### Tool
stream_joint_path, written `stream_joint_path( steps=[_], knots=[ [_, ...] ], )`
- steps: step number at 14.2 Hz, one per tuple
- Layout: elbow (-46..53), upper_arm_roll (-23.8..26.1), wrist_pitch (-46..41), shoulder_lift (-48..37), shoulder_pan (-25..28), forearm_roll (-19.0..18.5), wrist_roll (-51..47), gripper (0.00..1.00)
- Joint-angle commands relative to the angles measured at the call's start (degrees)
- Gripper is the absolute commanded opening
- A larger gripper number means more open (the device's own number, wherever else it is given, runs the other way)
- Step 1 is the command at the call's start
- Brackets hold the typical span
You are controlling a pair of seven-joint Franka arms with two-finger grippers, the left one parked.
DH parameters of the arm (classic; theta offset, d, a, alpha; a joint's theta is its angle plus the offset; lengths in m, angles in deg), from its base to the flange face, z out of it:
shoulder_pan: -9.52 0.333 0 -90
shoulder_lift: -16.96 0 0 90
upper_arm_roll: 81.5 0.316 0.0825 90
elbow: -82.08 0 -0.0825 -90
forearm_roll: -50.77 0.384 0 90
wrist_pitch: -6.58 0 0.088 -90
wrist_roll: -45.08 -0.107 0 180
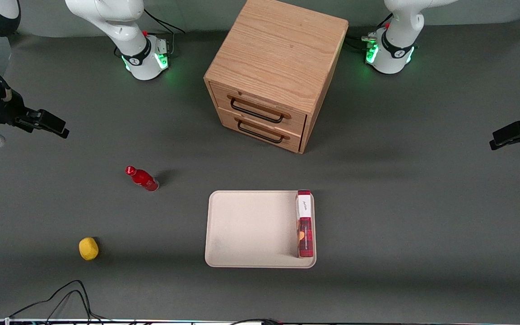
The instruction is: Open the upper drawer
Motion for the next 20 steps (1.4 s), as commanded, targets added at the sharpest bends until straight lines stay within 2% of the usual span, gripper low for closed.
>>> stream_joint_path(
  steps=[1, 6, 8, 9, 11, 12, 18, 20],
  knots=[
    [1.0, 0.1, -0.4, -0.1, 0.4, -1.4, -0.7, 1.00],
    [2.1, 2.8, -0.6, 0.4, 0.5, -1.2, -0.2, 1.00],
    [2.2, 2.9, -0.6, 0.8, 0.5, -0.5, 6.1, 1.00],
    [2.3, 2.9, -0.3, 0.8, 0.5, 0.9, 8.7, 1.00],
    [3.0, 3.5, -0.1, 2.4, 1.5, 6.3, 10.3, 1.00],
    [3.0, 4.2, 0.4, 3.2, 2.6, 6.7, 12.7, 1.00],
    [3.2, 5.7, 2.1, 7.1, 10.1, 6.8, 22.7, 1.00],
    [3.2, 8.1, 2.1, 7.1, 10.2, 7.0, 30.5, 1.00]
  ],
)
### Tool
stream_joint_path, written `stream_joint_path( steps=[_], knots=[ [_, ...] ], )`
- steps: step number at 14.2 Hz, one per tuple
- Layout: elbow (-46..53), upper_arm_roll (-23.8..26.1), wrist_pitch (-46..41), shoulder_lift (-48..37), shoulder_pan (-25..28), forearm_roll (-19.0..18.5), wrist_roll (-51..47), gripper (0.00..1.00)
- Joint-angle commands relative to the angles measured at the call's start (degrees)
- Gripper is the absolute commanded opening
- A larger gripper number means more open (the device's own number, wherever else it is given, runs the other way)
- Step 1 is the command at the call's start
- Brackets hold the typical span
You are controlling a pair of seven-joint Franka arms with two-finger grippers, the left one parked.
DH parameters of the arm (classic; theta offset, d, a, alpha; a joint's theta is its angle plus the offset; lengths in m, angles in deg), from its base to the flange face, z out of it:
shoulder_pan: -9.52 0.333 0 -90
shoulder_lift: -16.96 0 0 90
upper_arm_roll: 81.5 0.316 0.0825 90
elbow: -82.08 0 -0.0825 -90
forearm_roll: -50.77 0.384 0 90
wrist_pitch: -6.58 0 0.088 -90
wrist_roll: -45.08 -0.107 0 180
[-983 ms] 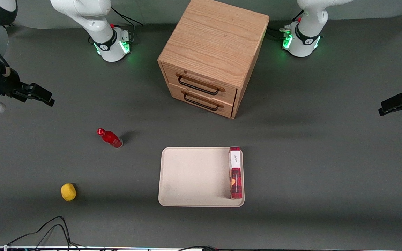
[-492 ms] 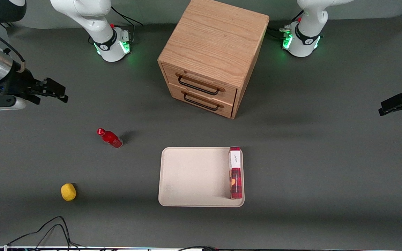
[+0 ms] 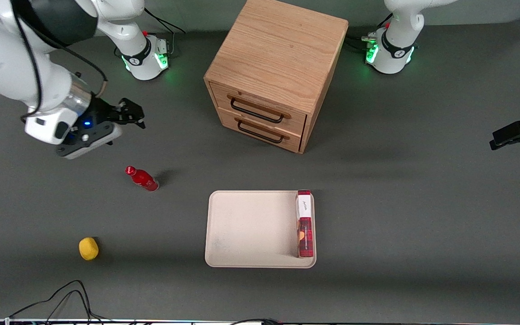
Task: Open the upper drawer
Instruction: 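Move the right gripper toward the upper drawer's black handle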
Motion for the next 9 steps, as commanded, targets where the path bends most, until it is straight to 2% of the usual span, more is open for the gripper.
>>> stream_joint_path(
  steps=[1, 9],
  knots=[
    [1.8, 3.5, 0.3, 1.1, 0.1, 0.7, 10.3, 1.00],
    [1.8, 10.3, 4.0, 5.7, 0.4, 0.4, 10.9, 1.00]
  ],
)
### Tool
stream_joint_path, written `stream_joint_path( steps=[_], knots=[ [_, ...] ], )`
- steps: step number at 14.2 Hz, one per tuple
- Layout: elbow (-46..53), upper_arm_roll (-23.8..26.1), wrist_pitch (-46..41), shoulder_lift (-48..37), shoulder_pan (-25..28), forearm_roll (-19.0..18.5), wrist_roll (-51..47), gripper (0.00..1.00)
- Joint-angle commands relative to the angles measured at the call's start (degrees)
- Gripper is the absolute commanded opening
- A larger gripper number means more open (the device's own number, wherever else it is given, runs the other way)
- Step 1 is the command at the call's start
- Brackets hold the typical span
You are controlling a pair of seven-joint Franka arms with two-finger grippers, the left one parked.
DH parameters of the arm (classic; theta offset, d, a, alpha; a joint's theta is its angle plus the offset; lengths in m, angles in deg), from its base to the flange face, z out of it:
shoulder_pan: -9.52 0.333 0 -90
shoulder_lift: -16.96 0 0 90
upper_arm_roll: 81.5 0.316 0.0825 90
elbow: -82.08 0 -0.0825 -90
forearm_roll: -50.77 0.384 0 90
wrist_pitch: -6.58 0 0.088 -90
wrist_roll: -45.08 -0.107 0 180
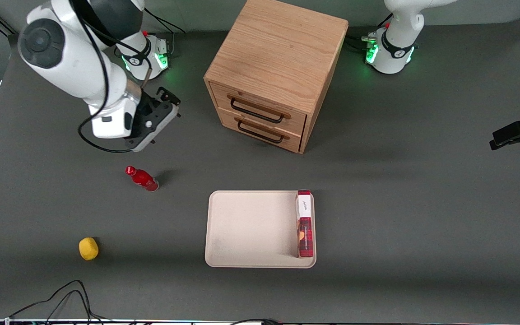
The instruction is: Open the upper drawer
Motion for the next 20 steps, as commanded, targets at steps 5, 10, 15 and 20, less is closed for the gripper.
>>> stream_joint_path(
  steps=[5, 10, 15, 20],
  knots=[
    [1.9, 4.3, 4.9, 4.9, 1.4, 0.0, 0.7, 1.00],
    [2.1, 4.5, 8.8, 7.0, 5.7, -2.0, 0.8, 1.00],
    [2.3, 4.5, 10.5, 9.4, 7.9, -3.4, 0.8, 1.00],
    [1.6, 4.5, 14.0, 11.2, 10.7, -3.5, 1.6, 1.00]
  ],
)
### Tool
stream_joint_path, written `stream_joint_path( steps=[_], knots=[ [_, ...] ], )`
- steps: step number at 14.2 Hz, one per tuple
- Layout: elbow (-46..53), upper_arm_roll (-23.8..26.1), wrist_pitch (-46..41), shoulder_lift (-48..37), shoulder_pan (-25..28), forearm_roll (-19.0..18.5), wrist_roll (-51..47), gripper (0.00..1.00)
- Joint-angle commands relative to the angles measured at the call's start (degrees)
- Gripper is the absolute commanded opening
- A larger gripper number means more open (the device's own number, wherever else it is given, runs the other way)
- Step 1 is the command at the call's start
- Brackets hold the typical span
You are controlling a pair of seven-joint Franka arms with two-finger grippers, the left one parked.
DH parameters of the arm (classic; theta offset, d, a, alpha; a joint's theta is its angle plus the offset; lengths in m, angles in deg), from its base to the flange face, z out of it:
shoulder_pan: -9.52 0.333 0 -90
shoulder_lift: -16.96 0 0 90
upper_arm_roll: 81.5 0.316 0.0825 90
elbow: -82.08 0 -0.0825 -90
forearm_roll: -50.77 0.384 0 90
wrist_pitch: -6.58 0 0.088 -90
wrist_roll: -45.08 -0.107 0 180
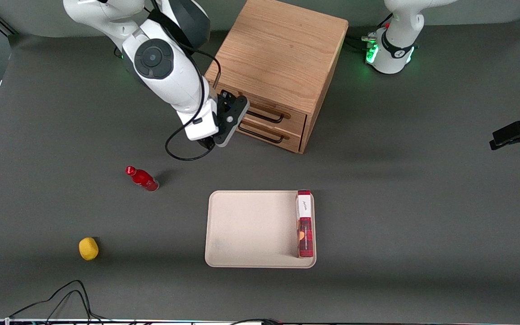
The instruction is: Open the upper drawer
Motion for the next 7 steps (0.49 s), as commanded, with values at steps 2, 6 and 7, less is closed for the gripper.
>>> stream_joint_path(
  steps=[2, 6, 7],
  knots=[
    [0.7, -0.2, 2.9, 1.9, 2.6, -1.0, 0.5, 1.00],
    [0.5, -0.2, 3.1, 3.1, 3.6, -0.9, 0.1, 1.00],
    [0.4, -0.2, 3.1, 3.2, 4.2, -0.9, 0.1, 1.00]
  ],
)
